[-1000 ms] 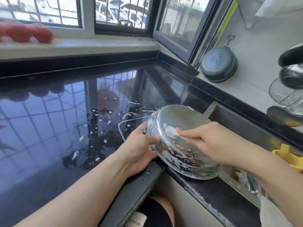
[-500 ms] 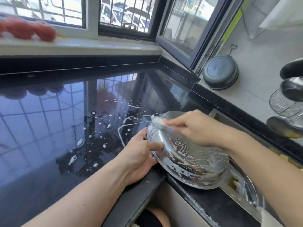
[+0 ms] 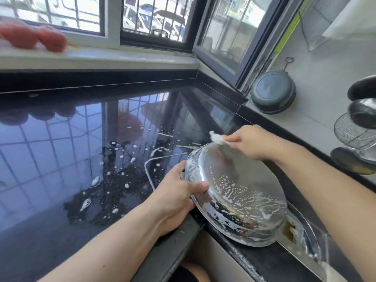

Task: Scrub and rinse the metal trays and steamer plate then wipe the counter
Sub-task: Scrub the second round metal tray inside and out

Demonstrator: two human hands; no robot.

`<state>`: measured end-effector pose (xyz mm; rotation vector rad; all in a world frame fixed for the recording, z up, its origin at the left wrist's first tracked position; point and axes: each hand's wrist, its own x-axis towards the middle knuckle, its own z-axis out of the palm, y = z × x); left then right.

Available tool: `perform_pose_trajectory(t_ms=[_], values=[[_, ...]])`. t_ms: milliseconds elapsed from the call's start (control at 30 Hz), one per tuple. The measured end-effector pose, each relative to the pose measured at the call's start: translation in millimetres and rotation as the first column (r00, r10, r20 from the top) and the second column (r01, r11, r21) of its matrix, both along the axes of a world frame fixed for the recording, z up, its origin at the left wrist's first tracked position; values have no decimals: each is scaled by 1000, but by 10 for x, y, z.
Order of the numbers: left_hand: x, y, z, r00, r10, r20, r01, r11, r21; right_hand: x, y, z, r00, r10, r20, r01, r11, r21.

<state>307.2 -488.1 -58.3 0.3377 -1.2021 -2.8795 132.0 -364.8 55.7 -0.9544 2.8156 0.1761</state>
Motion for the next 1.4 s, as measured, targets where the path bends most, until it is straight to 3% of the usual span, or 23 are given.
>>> perform_pose_trajectory(t_ms=[100,233,267,400,567,633,733,800,933,1067,1233,1367,1400], values=[[2,-6,11,1000,3,14,-3,1000,0,-198,105,-29,988,-96,-124,108,990,95],[11,-4,23,1000,-8,3,8,1000,-2,212,17,-73,989,88,118,-80,994,-69],[12,-6,21,1000,-7,0,7,1000,-7,233,28,-61,990,87,110,-82,995,-52],[28,14,23,1000,2,4,-2,999,-40,-106,264,-46,982,-162,-102,165,986,27],[30,-6,28,1000,-15,-3,15,999,-47,195,265,-161,982,31,186,-1,987,-160],[24,-5,31,1000,-11,5,11,998,-58,115,271,-142,992,2,123,13,992,-122],[37,14,29,1000,-6,14,7,997,-78,-127,360,-126,966,-214,-144,221,975,36],[45,10,26,1000,-10,13,11,997,-81,-58,330,-195,979,-172,-108,173,985,-3],[35,-7,26,1000,-10,7,11,998,-57,257,201,-210,991,83,108,-64,983,-172],[47,11,40,1000,-13,5,13,999,-47,-13,461,-143,982,-159,-99,157,987,-33],[40,-2,48,1000,-24,-6,24,999,-23,171,415,-307,990,-16,142,50,970,-237],[46,13,41,1000,-25,-18,24,999,-32,-81,557,-254,959,-267,-95,255,960,-120],[50,16,49,1000,-26,-17,26,999,-32,-53,550,-269,960,-261,-98,249,961,-119]])
